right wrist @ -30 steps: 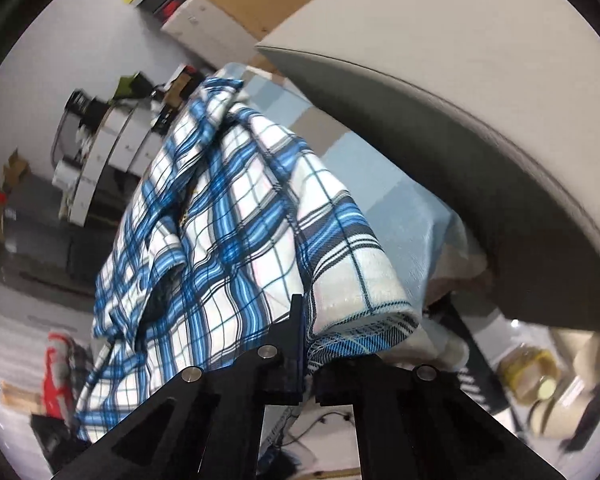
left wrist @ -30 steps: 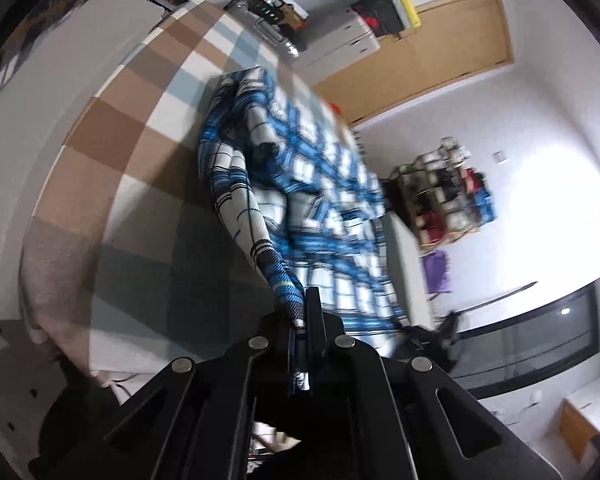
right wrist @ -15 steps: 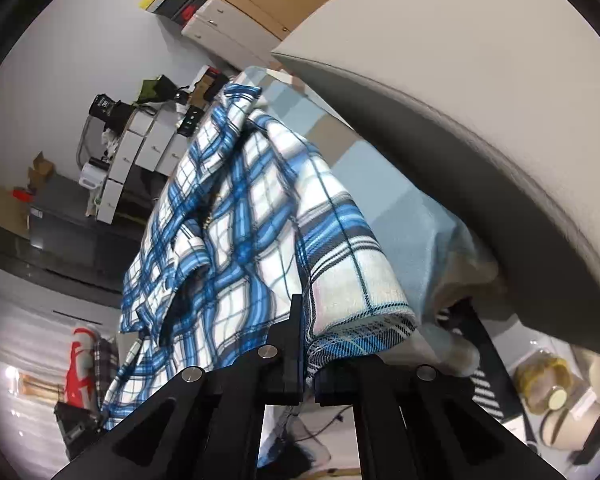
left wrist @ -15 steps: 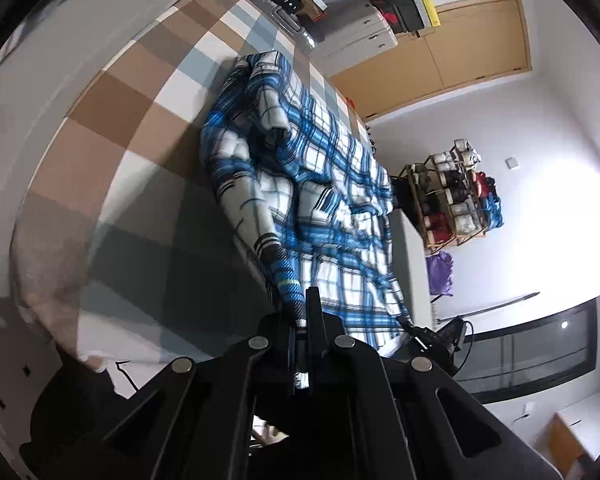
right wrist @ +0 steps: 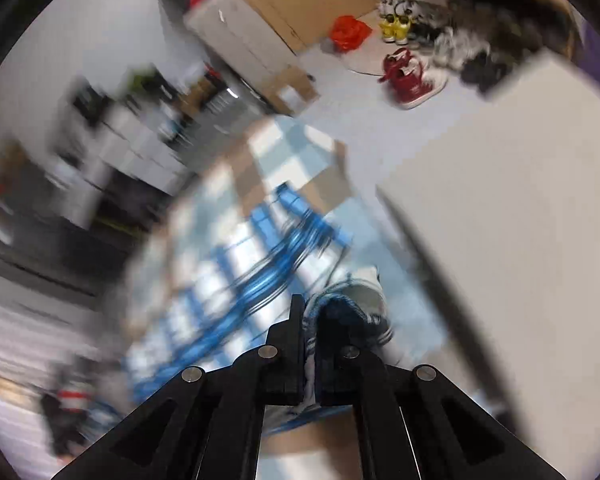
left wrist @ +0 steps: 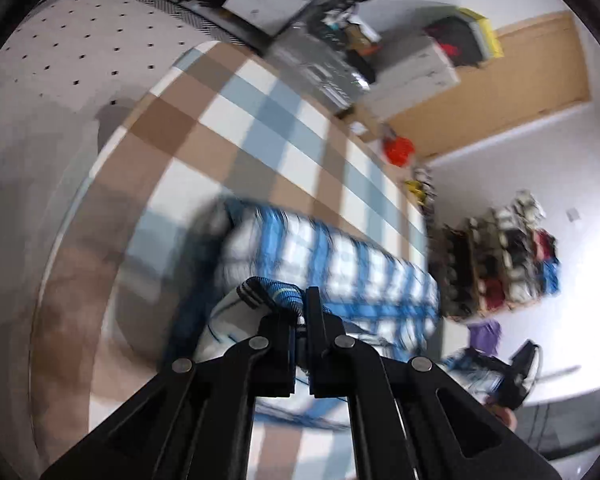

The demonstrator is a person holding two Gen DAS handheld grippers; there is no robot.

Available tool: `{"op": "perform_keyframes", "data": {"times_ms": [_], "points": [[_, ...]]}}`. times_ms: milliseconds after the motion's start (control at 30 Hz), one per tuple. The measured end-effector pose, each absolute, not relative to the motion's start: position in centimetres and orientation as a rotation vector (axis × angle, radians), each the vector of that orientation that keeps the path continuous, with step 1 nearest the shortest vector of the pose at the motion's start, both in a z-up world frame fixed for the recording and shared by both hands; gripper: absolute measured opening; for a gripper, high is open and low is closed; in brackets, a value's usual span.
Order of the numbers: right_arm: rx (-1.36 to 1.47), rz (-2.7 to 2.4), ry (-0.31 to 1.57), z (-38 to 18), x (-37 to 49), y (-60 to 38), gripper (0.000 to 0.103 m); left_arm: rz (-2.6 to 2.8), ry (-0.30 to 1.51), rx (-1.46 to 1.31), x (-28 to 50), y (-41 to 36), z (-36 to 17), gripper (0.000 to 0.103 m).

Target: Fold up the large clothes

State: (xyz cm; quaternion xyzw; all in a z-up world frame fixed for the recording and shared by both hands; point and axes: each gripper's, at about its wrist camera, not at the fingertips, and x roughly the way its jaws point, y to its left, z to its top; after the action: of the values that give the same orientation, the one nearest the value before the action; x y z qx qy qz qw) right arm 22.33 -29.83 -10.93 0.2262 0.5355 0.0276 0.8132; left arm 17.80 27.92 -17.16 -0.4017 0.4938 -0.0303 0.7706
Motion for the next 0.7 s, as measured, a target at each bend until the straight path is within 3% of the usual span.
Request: {"op": "perform_keyframes", "data": {"times_ms": [133,400,600,700], "points": [[0.343,0.011,1.177,-11.1,29.3,-26.1,0.003,0.003,1.12,-0.928,20.8,30.2,-20.9,0.0],[0.182,0.061,1.379,-19.2,37.5,-20.2,0.003,0.009,1.117,-1.011,23.3,31.6,-23.4,0.0],[0.383,0.147,1.365,-20.4,38.5,-22.4,0.005,0.002,1.053,-1.131,23.5,33.1,-22.8,0.0],[0.51,0.186,1.301,-19.8,37.3,-24.7,0.017,0.006,1.049,-1.224,23.3,33.9,-23.5,0.0]]}}
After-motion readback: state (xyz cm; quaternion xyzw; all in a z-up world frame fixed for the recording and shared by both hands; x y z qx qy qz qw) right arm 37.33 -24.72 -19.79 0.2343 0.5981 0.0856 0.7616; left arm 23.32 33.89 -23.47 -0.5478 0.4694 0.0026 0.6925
